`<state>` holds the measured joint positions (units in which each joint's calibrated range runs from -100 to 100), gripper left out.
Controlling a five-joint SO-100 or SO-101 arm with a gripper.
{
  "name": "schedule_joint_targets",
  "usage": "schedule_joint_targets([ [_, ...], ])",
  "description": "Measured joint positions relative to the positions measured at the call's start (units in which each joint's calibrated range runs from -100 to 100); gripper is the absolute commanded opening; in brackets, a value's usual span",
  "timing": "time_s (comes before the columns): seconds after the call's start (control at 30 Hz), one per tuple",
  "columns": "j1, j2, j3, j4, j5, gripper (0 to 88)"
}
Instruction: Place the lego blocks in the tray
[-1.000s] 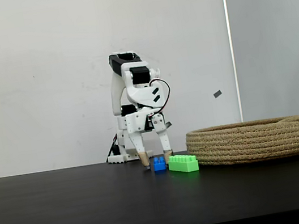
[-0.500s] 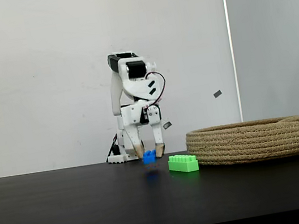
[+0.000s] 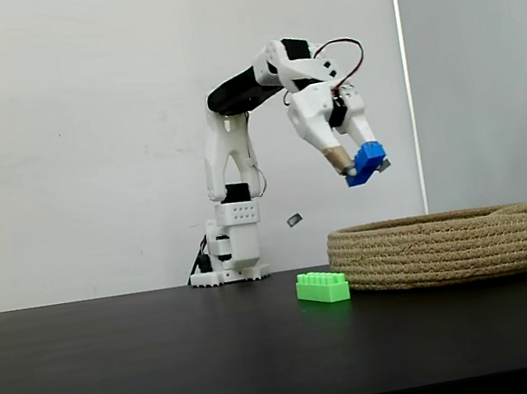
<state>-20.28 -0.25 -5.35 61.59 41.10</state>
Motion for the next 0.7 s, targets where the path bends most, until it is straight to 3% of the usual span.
schedule_joint_targets([
  [0.17,-4.6,3.0,-0.1,0.2,-1.4,32.2],
  [0.33,-4.1,3.4,-0.1,3.2,-1.9,31.8],
  [0.47,0.2,3.4,-2.5,6.3,-1.0,30.0],
  [0.7,13.3,5.9,-4.5,6.8,4.8,26.7],
])
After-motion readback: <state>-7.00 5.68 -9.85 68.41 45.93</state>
